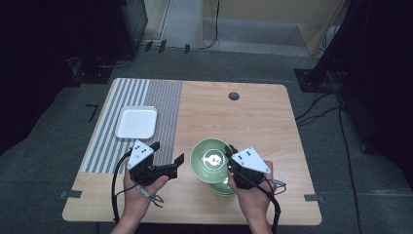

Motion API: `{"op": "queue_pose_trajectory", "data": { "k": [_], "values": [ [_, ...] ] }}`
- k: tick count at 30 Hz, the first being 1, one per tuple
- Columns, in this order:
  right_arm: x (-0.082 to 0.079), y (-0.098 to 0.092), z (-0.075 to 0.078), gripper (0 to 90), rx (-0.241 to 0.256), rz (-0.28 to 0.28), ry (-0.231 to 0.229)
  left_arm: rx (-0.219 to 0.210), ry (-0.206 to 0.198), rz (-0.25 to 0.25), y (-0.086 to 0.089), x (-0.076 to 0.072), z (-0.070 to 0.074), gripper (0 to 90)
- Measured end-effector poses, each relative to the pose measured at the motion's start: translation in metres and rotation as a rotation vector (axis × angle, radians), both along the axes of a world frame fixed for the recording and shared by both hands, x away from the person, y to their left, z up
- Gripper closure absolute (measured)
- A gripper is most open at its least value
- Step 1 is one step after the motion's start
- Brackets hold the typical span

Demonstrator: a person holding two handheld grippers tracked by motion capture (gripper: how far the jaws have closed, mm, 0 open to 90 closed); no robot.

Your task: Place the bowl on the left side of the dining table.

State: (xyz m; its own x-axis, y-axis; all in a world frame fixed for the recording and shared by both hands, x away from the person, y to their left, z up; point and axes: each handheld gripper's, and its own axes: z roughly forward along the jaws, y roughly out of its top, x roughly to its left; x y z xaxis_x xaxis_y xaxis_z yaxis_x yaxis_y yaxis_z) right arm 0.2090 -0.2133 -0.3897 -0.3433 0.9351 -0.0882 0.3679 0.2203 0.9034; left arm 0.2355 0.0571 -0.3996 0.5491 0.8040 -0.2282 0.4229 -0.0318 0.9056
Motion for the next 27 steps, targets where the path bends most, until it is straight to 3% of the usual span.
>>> {"op": "queue_pose_trajectory", "data": {
  "k": [4,8,17,18,21,22,27],
  "values": [
    [0.001,0.008,0.001,85.7,-0.001,0.009,-0.006,-0.015,-0.003,-0.010,0.001,-0.001,0.002,6.4],
    [0.002,0.013,0.001,85.7,0.002,0.019,-0.011,-0.012,-0.001,-0.017,-0.002,-0.002,0.002,13.6],
    [0.002,0.030,0.005,85.7,0.010,0.043,-0.033,0.026,0.071,-0.029,-0.013,0.002,-0.006,16.1],
    [0.002,0.032,0.005,85.7,0.013,0.044,-0.037,0.032,0.076,-0.026,-0.013,0.002,-0.007,22.9],
    [0.001,0.035,0.006,85.7,0.016,0.049,-0.043,0.045,0.088,-0.024,-0.015,0.003,-0.009,27.1],
    [0.000,0.039,0.006,85.7,0.017,0.052,-0.051,0.053,0.093,-0.021,-0.016,0.003,-0.009,36.0],
    [-0.004,0.047,0.006,85.7,0.015,0.051,-0.077,0.068,0.105,-0.006,-0.015,0.004,-0.010,50.3]
  ]
}}
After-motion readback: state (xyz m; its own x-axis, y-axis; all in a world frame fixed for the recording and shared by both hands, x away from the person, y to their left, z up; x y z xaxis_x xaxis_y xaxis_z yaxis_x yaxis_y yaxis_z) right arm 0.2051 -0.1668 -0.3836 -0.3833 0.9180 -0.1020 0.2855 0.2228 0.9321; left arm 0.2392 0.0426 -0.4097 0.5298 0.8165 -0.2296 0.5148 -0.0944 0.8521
